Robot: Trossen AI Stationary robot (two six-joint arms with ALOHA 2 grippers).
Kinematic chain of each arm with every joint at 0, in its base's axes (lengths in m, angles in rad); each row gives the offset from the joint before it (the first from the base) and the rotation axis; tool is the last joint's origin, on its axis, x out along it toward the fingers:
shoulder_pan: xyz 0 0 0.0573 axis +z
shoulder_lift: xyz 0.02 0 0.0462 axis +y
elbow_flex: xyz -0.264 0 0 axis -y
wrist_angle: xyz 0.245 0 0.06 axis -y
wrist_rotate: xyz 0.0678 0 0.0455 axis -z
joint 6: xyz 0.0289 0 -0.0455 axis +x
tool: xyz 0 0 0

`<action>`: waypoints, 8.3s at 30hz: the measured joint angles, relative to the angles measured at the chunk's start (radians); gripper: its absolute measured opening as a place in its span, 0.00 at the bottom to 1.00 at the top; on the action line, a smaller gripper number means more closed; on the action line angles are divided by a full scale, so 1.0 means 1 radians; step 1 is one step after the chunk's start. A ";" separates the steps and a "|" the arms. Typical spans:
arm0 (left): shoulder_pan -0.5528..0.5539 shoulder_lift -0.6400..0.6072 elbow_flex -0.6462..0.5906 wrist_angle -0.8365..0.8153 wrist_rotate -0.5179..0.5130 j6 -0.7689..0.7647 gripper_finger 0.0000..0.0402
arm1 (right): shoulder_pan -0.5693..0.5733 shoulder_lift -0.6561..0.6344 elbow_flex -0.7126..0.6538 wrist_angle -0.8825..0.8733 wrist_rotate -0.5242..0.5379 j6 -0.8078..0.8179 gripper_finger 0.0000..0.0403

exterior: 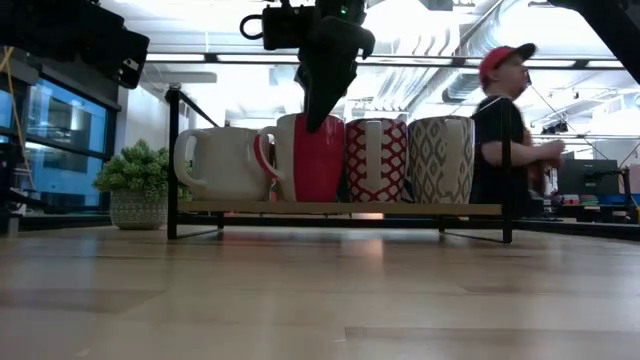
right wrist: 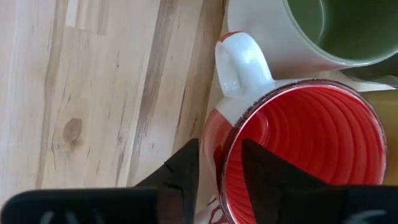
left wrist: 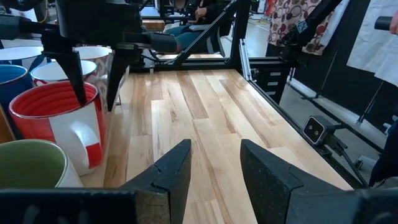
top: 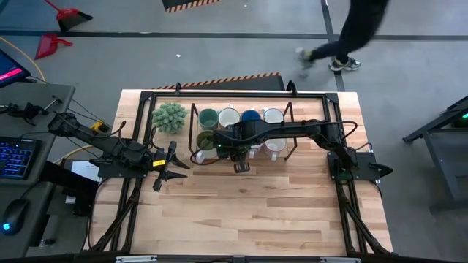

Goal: Place coffee mugs
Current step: Return to Home Position

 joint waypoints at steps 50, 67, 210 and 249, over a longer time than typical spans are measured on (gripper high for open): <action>0.000 0.000 0.000 0.007 -0.003 -0.041 0.32 | 0.183 -0.331 0.002 -0.369 0.103 0.495 0.27; 0.000 0.005 -0.001 0.060 -0.004 -0.055 0.32 | 0.514 -0.857 -0.605 -0.229 0.569 0.930 0.27; 0.333 -0.316 -0.231 -0.033 -0.060 0.263 0.32 | 0.510 -2.005 -2.067 1.264 0.335 0.060 0.27; 0.333 -0.315 -0.231 -0.032 -0.059 0.262 0.32 | 0.358 -2.007 -2.067 1.284 0.335 -0.067 0.27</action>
